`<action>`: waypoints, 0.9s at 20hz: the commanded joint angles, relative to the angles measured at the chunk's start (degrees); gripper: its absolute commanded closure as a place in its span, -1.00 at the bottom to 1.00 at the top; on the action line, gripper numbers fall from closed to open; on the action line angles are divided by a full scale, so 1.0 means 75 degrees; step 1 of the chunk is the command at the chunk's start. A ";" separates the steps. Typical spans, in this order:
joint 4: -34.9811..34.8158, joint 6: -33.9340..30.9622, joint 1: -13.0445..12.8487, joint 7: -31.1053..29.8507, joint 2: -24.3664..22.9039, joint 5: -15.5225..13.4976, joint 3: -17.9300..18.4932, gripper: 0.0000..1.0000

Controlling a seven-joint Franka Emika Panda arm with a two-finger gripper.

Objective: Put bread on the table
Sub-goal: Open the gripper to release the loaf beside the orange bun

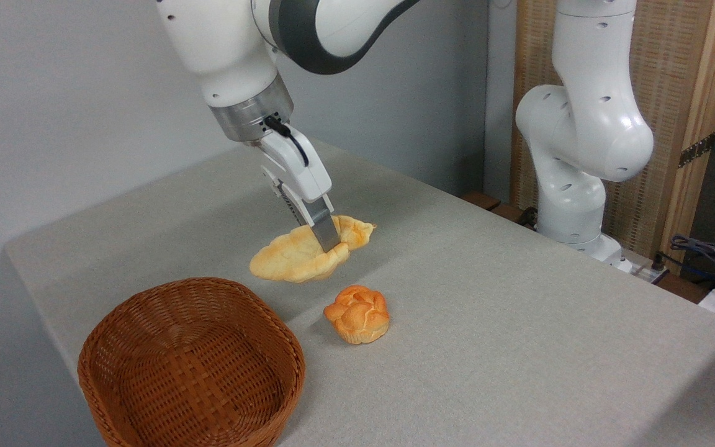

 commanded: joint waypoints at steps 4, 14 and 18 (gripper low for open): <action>0.0027 -0.0094 -0.0208 -0.0001 0.0113 0.0015 0.0046 -1.00; 0.0109 0.0467 -0.0197 -0.0001 0.0172 0.0015 0.0081 -1.00; 0.0156 0.1088 -0.0185 -0.0001 0.0172 0.0015 0.0140 -1.00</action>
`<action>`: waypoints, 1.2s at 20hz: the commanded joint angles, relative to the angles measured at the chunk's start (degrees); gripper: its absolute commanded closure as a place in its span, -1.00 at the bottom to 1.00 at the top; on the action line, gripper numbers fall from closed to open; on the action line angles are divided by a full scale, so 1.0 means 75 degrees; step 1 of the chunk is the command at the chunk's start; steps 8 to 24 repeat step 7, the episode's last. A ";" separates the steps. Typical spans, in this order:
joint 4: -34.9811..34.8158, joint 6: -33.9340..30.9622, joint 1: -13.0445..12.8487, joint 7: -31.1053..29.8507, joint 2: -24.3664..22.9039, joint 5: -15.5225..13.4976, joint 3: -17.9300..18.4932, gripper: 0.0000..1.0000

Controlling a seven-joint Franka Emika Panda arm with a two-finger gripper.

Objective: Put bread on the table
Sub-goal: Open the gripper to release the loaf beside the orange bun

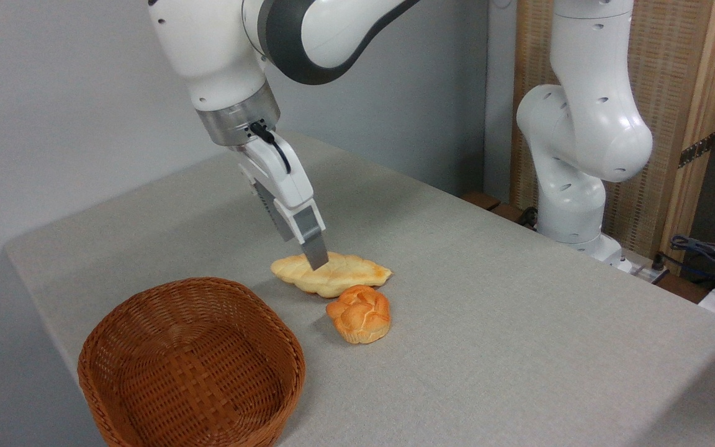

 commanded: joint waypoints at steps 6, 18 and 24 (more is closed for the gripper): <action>0.0090 0.1333 0.0047 0.0000 -0.0029 -0.0048 0.0200 -1.00; 0.0090 0.1416 0.0047 0.0000 -0.0029 -0.0059 0.0247 -1.00; 0.0090 0.1416 0.0047 0.0000 -0.0029 -0.0059 0.0247 -1.00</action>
